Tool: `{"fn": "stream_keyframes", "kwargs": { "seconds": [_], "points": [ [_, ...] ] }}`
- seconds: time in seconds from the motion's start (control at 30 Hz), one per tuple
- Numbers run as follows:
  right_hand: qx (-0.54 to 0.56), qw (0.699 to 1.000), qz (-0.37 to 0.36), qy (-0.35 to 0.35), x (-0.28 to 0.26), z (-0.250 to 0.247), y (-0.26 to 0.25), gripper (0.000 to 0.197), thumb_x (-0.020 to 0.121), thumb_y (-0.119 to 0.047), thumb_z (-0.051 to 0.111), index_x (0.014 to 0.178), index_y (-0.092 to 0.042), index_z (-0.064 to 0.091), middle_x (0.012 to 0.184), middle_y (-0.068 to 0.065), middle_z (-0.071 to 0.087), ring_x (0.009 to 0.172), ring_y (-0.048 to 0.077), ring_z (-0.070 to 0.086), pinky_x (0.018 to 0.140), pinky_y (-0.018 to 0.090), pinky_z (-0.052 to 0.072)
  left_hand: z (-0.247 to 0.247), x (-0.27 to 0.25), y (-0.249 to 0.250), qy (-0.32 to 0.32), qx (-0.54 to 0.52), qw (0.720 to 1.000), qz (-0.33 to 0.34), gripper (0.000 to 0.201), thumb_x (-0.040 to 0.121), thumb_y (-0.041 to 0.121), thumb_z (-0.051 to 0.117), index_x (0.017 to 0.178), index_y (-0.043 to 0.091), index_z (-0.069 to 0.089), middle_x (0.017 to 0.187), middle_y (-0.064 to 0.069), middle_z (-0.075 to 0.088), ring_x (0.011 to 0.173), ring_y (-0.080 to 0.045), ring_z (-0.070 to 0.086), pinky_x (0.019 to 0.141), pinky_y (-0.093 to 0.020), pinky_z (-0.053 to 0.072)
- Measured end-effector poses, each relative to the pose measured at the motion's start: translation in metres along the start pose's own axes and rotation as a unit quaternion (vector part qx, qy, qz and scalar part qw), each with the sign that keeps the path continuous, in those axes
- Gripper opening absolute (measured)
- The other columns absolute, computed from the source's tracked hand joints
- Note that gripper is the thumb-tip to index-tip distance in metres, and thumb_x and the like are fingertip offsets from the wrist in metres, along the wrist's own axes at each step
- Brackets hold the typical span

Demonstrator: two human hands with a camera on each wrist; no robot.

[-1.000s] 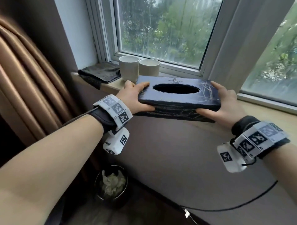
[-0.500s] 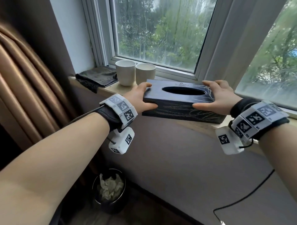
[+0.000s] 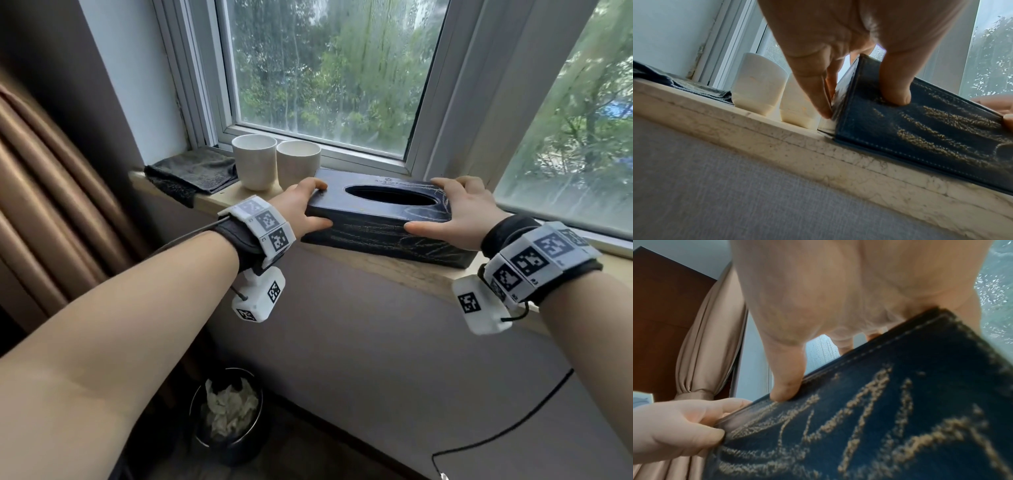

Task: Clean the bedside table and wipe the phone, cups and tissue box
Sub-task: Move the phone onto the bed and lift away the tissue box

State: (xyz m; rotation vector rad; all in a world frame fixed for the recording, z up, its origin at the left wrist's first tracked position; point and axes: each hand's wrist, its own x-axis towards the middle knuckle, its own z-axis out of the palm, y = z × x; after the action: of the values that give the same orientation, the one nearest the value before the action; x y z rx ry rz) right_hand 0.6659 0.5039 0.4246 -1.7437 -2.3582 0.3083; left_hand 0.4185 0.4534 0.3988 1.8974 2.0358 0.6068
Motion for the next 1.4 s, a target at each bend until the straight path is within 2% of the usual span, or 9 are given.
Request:
{"fn": "stream_keyframes", "kwargs": {
  "seconds": [0.3, 0.47, 0.53, 0.67, 0.83, 1.13, 1.2, 1.3, 1.4],
  "points": [
    [-0.024, 0.999, 0.038, -0.01, 0.004, 0.0, -0.012, 0.088, 0.075, -0.063, 0.057, 0.145, -0.023, 0.02, 0.146, 0.013, 0.018, 0.135, 0.035, 0.022, 0.112, 0.041, 0.024, -0.004, 0.023, -0.005, -0.026, 0.011, 0.999, 0.024, 0.063, 0.088, 0.029, 0.061, 0.142, 0.022, 0.028, 0.146, -0.008, 0.037, 0.127, -0.023, 0.044, 0.1, -0.027, 0.036],
    [-0.043, 0.998, 0.043, -0.003, 0.007, 0.001, -0.025, 0.086, 0.077, -0.061, 0.058, 0.145, -0.024, 0.022, 0.146, 0.013, 0.019, 0.135, 0.034, 0.022, 0.112, 0.041, 0.024, -0.001, 0.032, -0.015, -0.018, -0.02, 0.999, 0.035, 0.065, 0.088, 0.027, 0.061, 0.144, 0.022, 0.027, 0.146, -0.009, 0.036, 0.129, -0.024, 0.042, 0.108, -0.029, 0.032],
    [-0.055, 0.998, 0.035, 0.003, 0.009, 0.001, -0.031, 0.085, 0.076, -0.061, 0.059, 0.145, -0.026, 0.022, 0.146, 0.011, 0.02, 0.135, 0.032, 0.022, 0.112, 0.043, 0.026, 0.0, 0.033, -0.022, -0.013, -0.04, 0.998, 0.038, 0.065, 0.087, 0.027, 0.061, 0.143, 0.022, 0.028, 0.145, -0.01, 0.037, 0.128, -0.026, 0.044, 0.111, -0.034, 0.033],
    [-0.07, 0.997, 0.022, 0.015, 0.013, 0.002, -0.044, 0.083, 0.076, -0.058, 0.062, 0.144, -0.029, 0.023, 0.146, 0.007, 0.02, 0.136, 0.029, 0.022, 0.11, 0.044, 0.026, 0.0, 0.036, -0.032, -0.025, -0.091, 0.994, 0.048, 0.065, 0.086, 0.022, 0.063, 0.142, 0.021, 0.031, 0.143, -0.012, 0.041, 0.121, -0.027, 0.051, 0.107, -0.039, 0.039],
    [-0.069, 0.997, 0.023, 0.013, 0.018, 0.005, -0.051, 0.082, 0.076, -0.055, 0.063, 0.144, -0.029, 0.024, 0.147, 0.006, 0.019, 0.137, 0.028, 0.022, 0.111, 0.046, 0.027, -0.004, 0.043, -0.032, -0.022, -0.062, 0.996, 0.063, 0.064, 0.087, 0.021, 0.062, 0.143, 0.018, 0.031, 0.143, -0.009, 0.042, 0.127, -0.024, 0.046, 0.111, -0.033, 0.033],
    [-0.06, 0.997, -0.038, 0.037, 0.027, 0.006, -0.082, 0.074, 0.081, -0.053, 0.059, 0.143, -0.028, 0.027, 0.148, 0.006, 0.02, 0.137, 0.028, 0.022, 0.111, 0.045, 0.025, -0.012, 0.037, -0.037, -0.022, -0.104, 0.992, 0.075, 0.059, 0.089, 0.019, 0.059, 0.142, 0.015, 0.033, 0.142, -0.007, 0.045, 0.118, -0.02, 0.055, 0.107, -0.033, 0.04],
    [-0.057, 0.996, -0.055, 0.038, 0.03, 0.007, -0.092, 0.073, 0.082, -0.052, 0.059, 0.143, -0.028, 0.027, 0.148, 0.006, 0.021, 0.137, 0.028, 0.022, 0.111, 0.046, 0.025, -0.016, 0.032, -0.041, -0.005, -0.099, 0.992, 0.077, 0.058, 0.089, 0.021, 0.06, 0.141, 0.016, 0.035, 0.141, -0.007, 0.046, 0.115, -0.019, 0.057, 0.105, -0.034, 0.042],
    [-0.046, 0.995, -0.083, 0.037, 0.033, 0.012, -0.11, 0.072, 0.082, -0.05, 0.059, 0.143, -0.028, 0.027, 0.148, 0.005, 0.021, 0.138, 0.026, 0.022, 0.112, 0.044, 0.024, -0.027, 0.021, -0.051, 0.025, -0.079, 0.994, 0.072, 0.056, 0.09, 0.024, 0.059, 0.141, 0.017, 0.036, 0.141, -0.004, 0.044, 0.116, -0.017, 0.056, 0.102, -0.026, 0.041],
    [-0.034, 0.991, -0.122, 0.036, 0.034, 0.019, -0.132, 0.071, 0.082, -0.049, 0.059, 0.142, -0.028, 0.028, 0.147, 0.006, 0.023, 0.137, 0.025, 0.022, 0.113, 0.042, 0.023, -0.039, 0.007, -0.067, 0.04, -0.073, 0.995, 0.058, 0.054, 0.09, 0.024, 0.059, 0.139, 0.016, 0.039, 0.14, -0.005, 0.044, 0.118, -0.017, 0.054, 0.101, -0.024, 0.041]
  ]
}}
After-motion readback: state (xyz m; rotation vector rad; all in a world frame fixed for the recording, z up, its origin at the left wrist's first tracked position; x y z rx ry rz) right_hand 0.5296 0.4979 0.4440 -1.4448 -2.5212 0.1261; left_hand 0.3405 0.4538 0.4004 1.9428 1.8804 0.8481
